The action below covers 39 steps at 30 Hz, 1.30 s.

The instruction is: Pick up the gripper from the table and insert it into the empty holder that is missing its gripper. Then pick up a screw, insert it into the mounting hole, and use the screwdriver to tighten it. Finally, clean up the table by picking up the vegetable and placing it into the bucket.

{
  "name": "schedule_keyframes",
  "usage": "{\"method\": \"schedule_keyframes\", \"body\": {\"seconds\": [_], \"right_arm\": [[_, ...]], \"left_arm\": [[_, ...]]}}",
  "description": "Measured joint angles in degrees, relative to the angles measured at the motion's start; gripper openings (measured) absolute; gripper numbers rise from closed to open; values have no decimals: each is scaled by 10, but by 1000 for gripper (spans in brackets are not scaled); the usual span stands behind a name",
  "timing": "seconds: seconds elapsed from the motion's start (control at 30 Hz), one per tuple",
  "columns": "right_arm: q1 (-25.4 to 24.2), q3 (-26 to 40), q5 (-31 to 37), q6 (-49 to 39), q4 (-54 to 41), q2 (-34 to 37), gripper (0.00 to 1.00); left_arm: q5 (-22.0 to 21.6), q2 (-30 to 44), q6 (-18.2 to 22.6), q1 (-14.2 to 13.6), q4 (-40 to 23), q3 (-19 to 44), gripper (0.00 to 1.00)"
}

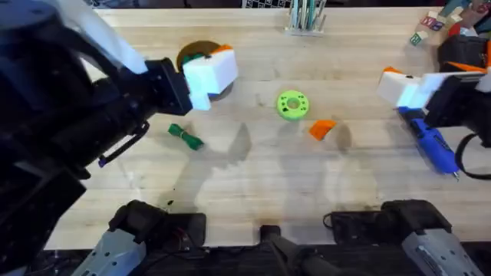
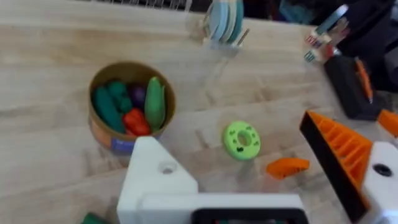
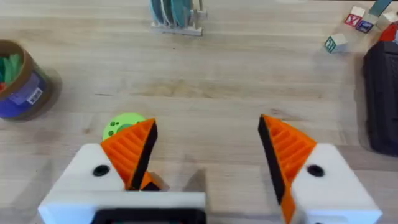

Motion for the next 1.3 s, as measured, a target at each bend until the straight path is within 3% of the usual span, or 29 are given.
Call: {"method": "schedule_keyframes", "body": {"seconds": [0.4,0.53,0.67,0.83,1.03,1.17,1.3], "right_arm": [[0,0,0,0,-51,0,991],[0,0,0,0,-80,0,991],[0,0,0,0,-123,0,991],[0,0,0,0,-188,0,991],[0,0,0,0,-270,0,991],[0,0,0,0,-281,0,992],[0,0,0,0,-281,0,991]], "left_arm": [[-1,-4,16,-8,-33,5,991],[-1,-10,46,-9,29,-18,991],[9,-63,85,-9,144,-103,991],[39,-217,132,-9,257,-249,992],[56,-355,151,-9,316,-374,992],[64,-363,154,-9,388,-430,993],[68,-362,155,-9,357,-443,993]]}}
